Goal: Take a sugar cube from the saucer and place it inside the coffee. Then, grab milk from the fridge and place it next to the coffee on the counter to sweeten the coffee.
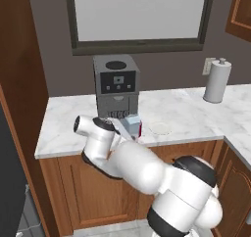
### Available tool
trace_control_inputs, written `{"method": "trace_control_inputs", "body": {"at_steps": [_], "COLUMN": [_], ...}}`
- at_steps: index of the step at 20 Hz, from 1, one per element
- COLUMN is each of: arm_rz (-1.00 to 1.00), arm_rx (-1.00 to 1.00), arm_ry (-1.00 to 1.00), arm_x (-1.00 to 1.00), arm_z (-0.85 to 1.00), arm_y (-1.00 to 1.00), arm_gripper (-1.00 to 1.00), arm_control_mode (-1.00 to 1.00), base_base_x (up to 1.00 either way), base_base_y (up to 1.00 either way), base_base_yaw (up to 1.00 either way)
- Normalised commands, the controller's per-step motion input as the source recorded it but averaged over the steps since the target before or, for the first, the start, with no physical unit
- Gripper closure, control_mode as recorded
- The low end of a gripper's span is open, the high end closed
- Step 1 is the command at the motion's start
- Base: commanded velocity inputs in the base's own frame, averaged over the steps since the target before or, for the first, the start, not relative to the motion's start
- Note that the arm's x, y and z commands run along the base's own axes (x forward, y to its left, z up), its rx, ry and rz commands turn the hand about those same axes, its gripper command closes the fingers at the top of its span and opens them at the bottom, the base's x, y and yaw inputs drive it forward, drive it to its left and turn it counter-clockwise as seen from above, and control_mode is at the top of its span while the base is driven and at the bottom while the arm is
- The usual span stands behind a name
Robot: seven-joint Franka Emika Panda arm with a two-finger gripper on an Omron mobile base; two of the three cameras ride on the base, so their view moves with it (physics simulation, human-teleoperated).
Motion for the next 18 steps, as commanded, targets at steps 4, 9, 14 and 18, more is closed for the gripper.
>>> {"method": "trace_control_inputs", "body": {"at_steps": [4,9,14,18], "arm_rz": [-0.1,-0.01,0.0,0.0], "arm_rx": [0.0,0.0,0.0,0.0], "arm_ry": [-0.03,-0.07,-0.05,-0.01], "arm_x": [0.45,0.45,0.35,0.31], "arm_z": [-0.23,-0.29,-0.27,-0.18], "arm_y": [0.01,0.01,0.04,0.02], "arm_gripper": [1.0,1.0,1.0,1.0], "arm_control_mode": [-1.0,-1.0,-1.0,-1.0], "base_base_x": [0.0,0.0,0.0,0.0], "base_base_y": [0.0,0.0,0.0,0.0], "base_base_yaw": [0.0,0.0,0.0,0.0]}}
